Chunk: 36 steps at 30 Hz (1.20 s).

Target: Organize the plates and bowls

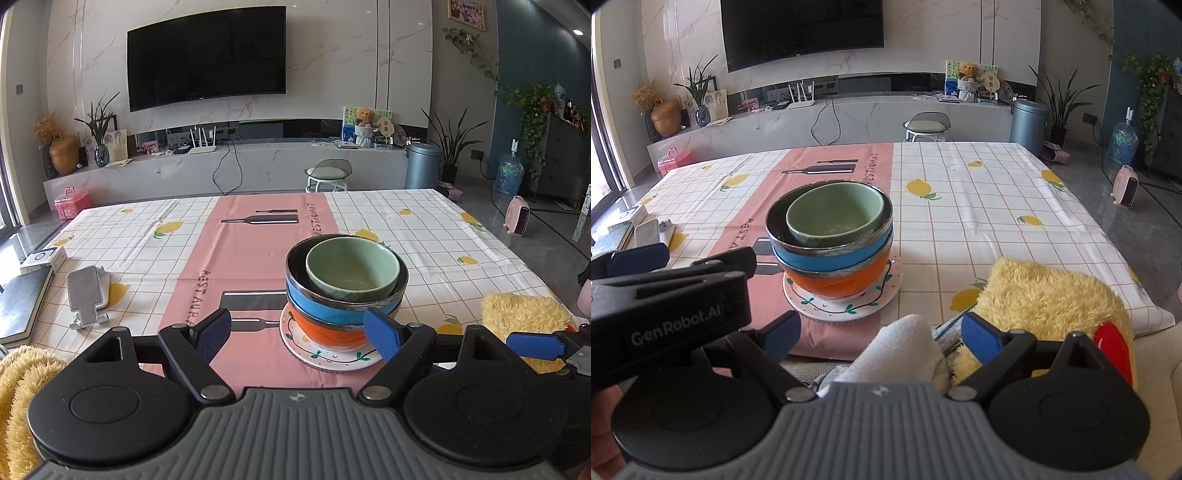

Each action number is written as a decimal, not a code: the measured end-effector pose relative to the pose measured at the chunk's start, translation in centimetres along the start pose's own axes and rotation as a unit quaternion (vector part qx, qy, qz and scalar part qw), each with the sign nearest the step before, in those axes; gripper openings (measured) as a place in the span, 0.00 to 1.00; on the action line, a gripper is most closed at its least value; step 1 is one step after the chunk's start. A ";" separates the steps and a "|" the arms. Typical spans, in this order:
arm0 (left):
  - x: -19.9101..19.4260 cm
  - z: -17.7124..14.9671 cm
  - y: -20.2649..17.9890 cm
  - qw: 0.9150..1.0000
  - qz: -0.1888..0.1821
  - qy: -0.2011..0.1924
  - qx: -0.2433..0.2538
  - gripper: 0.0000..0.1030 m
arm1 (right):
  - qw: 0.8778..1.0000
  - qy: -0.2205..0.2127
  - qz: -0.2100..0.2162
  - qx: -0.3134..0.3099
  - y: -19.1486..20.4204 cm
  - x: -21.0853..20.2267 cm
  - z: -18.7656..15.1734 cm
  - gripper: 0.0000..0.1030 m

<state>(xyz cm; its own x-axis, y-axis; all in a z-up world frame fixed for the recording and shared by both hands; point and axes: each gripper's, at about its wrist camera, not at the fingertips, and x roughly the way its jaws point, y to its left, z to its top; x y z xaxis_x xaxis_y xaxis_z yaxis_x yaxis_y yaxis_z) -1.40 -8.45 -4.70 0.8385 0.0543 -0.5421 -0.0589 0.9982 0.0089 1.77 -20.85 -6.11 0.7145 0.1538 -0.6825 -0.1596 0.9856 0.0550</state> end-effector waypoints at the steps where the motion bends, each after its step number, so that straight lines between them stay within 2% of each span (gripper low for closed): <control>1: 0.0 0.0 0.0 1.000 0.001 0.000 0.000 0.93 | 1.000 0.000 -0.001 0.000 0.0 0.0 0.0 0.89; 36: 0.1 -0.4 -0.1 1.000 0.003 0.010 -0.005 0.93 | 1.000 0.004 -0.002 0.006 -0.1 0.4 -0.4 0.89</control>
<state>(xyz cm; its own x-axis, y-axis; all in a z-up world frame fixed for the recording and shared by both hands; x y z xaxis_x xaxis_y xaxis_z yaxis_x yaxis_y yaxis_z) -1.54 -8.51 -5.03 0.8272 0.0607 -0.5586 -0.0706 0.9975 0.0038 1.79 -20.92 -6.69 0.7097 0.1499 -0.6883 -0.1487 0.9870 0.0617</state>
